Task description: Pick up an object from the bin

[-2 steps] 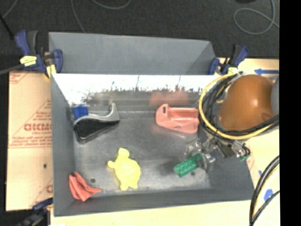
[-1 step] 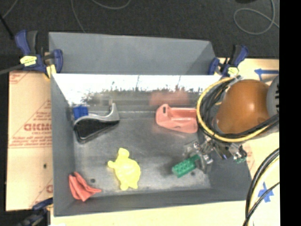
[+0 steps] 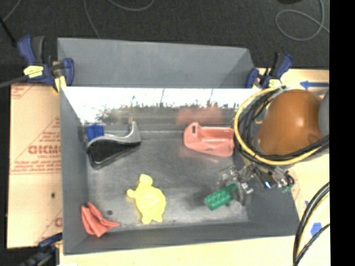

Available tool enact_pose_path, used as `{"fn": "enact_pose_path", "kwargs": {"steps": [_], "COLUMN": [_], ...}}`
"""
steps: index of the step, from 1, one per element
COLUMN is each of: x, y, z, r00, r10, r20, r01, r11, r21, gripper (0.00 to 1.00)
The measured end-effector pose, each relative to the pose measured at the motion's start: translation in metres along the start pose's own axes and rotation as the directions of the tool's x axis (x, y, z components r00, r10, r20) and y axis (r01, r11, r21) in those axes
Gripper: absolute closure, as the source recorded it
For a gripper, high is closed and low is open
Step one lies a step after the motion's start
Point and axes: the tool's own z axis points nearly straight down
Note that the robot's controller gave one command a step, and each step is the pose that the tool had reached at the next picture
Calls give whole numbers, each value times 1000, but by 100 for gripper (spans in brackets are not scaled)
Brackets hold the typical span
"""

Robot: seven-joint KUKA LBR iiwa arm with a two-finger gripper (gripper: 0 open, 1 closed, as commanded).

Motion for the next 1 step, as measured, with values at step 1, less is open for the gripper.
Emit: {"fn": "enact_pose_path", "kwargs": {"steps": [1], "x": [3], "y": [0], "z": [-64], "r00": [999], "r10": [-29], "r20": [14], "r01": [29], "r11": [1000], "r21": [10], "gripper": [100]}}
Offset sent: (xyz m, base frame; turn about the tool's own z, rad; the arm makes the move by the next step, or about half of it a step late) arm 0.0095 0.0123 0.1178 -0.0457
